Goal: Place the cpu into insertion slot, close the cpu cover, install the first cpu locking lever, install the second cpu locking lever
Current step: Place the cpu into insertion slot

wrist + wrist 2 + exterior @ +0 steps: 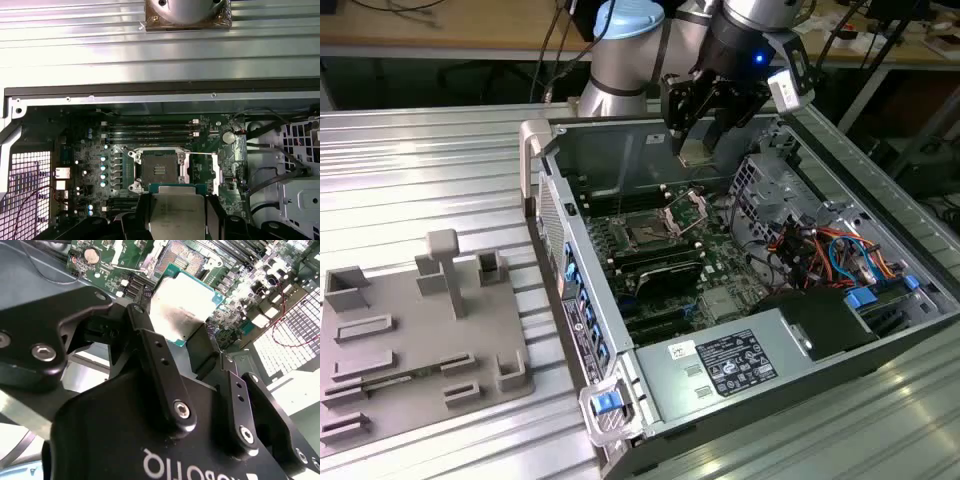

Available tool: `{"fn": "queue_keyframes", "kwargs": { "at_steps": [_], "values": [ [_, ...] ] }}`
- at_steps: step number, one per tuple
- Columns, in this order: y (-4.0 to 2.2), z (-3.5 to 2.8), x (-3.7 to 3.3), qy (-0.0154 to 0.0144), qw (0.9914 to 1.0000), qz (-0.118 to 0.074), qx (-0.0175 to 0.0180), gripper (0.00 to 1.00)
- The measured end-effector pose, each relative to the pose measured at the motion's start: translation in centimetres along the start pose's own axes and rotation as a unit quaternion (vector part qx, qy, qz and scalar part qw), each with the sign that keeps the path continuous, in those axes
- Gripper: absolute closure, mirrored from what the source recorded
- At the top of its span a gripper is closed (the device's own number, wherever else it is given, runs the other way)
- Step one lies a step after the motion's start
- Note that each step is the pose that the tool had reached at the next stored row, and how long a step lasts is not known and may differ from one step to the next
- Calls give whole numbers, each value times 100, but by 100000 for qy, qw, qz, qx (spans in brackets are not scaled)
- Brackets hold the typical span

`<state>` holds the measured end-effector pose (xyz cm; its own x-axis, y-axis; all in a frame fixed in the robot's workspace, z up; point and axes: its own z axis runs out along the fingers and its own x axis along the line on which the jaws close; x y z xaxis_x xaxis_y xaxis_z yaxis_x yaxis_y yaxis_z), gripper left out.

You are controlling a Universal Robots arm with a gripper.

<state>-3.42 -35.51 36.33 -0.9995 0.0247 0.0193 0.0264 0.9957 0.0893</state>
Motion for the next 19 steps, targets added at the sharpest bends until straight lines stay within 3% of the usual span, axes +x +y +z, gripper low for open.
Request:
{"fn": "queue_keyframes", "kwargs": {
  "at_steps": [4, 10, 19],
  "values": [
    [0, 1, 2, -22, 100000, 258, -8, 46],
    [0, 3, 4, -229, 99967, 2566, -47, 46],
    [-1, 12, 18, -570, 99795, 6376, -126, 46]
  ]
}}
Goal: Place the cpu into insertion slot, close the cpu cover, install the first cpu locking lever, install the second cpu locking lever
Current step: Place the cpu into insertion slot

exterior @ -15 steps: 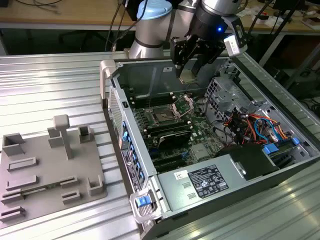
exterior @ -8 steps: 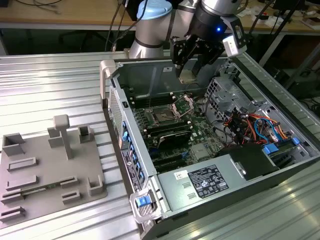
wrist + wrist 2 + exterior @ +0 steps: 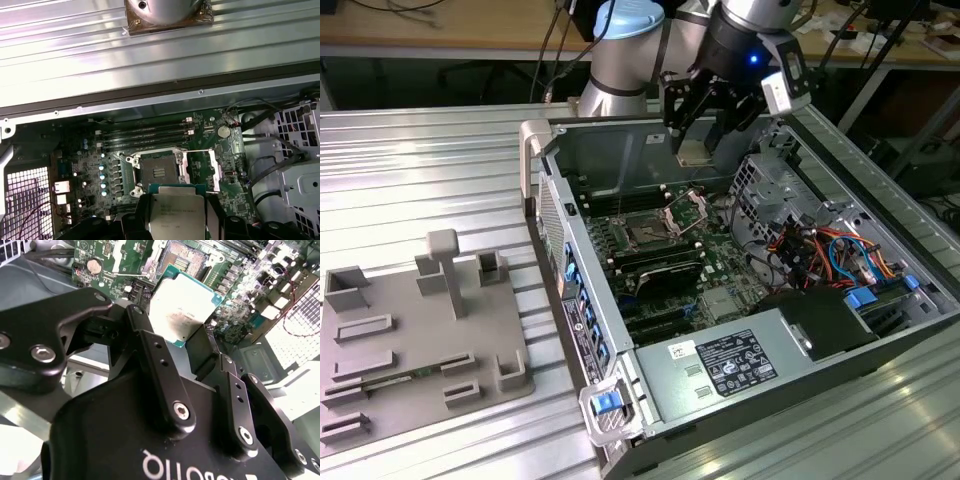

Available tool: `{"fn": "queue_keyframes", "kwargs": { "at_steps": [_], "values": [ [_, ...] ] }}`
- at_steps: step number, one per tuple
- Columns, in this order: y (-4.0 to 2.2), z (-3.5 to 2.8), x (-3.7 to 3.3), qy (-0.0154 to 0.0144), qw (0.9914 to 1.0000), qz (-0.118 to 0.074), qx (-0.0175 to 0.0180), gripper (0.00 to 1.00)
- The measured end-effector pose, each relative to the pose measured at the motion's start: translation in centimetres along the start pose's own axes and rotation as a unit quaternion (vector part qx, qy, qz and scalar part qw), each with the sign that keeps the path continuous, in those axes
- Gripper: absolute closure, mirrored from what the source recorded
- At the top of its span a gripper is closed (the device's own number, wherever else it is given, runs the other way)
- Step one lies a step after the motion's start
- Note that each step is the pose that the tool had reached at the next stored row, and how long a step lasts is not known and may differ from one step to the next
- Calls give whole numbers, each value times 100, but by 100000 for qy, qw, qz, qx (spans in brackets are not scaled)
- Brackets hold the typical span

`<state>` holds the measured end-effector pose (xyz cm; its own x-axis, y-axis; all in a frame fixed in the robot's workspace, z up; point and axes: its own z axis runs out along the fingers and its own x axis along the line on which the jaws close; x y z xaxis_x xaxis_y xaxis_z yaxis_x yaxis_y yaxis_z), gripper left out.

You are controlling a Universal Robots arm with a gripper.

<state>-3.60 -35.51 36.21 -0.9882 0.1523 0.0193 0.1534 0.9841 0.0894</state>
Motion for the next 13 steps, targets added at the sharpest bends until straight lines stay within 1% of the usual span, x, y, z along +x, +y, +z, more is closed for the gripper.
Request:
{"fn": "queue_keyframes", "kwargs": {
  "at_steps": [3, 5, 9, 13],
  "values": [
    [-1, 6, 3, -112, 99992, 1224, -25, 46],
    [-2, 13, 6, -256, 99959, 2845, -56, 46],
    [-5, 24, 14, -453, 99870, 5086, -90, 46],
    [-10, 28, 45, -544, 99814, 6073, -117, 46]
  ]
}}
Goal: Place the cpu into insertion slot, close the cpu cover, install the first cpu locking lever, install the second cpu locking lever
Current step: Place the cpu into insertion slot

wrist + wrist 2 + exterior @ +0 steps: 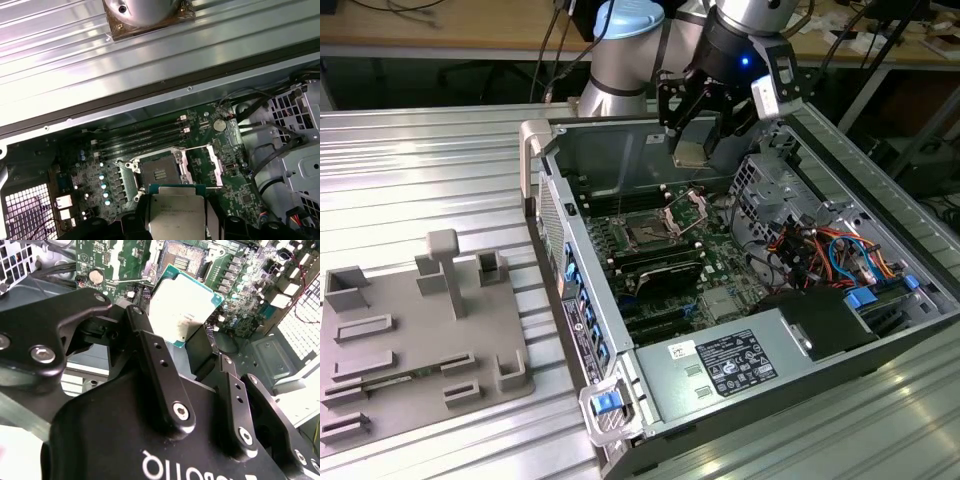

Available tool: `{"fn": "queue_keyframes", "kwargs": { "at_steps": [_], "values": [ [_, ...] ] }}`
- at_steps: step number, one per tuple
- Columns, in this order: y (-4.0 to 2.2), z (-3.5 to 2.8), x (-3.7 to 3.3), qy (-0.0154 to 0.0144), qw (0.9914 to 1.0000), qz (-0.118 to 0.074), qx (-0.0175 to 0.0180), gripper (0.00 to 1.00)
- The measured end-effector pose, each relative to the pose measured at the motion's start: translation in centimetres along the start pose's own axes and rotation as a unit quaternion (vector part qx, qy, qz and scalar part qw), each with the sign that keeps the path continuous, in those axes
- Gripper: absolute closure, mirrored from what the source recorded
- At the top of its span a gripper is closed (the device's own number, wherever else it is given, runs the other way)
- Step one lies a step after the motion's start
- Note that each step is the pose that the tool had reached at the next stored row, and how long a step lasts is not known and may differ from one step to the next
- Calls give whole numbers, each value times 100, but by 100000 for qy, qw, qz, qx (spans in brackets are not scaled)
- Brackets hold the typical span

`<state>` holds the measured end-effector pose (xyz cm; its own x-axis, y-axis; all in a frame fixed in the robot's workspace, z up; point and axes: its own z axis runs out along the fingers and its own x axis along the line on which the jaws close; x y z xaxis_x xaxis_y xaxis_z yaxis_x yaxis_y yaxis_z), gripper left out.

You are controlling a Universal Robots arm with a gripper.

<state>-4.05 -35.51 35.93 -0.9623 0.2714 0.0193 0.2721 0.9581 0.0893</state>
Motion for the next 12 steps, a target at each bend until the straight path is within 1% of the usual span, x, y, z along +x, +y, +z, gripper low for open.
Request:
{"fn": "queue_keyframes", "kwargs": {
  "at_steps": [6, 10, 12],
  "values": [
    [-12, 4, 41, -126, 99990, 1410, -25, 46],
    [-18, 7, 62, -284, 99950, 3134, -60, 46],
    [-20, 8, 67, -323, 99934, 3608, -66, 46]
  ]
}}
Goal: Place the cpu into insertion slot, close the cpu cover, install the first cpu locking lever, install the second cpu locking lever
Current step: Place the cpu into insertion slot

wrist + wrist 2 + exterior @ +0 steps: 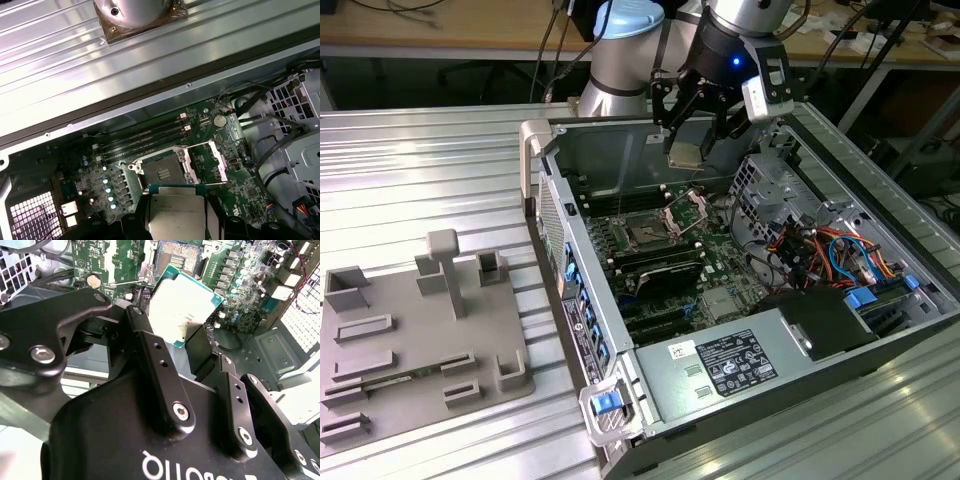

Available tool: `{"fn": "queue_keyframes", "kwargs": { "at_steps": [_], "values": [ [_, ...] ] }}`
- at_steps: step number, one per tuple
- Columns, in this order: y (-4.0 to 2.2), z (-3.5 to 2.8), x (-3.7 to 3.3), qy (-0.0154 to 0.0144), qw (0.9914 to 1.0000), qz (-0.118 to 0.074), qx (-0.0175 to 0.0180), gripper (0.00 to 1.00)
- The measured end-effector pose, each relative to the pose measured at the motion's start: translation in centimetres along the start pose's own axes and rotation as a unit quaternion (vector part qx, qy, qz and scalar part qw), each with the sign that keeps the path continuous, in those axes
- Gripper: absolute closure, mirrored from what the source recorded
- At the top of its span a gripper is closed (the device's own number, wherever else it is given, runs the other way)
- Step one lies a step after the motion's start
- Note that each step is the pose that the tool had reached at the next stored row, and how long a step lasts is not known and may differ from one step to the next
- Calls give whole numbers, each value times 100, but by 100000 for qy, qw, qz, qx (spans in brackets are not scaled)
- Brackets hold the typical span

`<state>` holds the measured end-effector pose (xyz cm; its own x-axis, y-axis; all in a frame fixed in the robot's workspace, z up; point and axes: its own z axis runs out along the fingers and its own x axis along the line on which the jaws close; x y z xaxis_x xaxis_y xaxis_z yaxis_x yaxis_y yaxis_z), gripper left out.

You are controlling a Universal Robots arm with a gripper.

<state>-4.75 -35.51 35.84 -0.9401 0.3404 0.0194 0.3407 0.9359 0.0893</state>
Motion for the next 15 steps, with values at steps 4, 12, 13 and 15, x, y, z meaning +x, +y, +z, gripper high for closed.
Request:
{"fn": "queue_keyframes", "kwargs": {
  "at_steps": [4, 12, 13, 15],
  "values": [
    [-3, 1, 8, -76, 99997, 829, -19, 46],
    [-6, 3, 15, -174, 99981, 1936, -41, 46],
    [-6, 2, 15, -176, 99981, 1945, -38, 46],
    [-6, 3, 15, -176, 99981, 1946, -44, 46]
  ]
}}
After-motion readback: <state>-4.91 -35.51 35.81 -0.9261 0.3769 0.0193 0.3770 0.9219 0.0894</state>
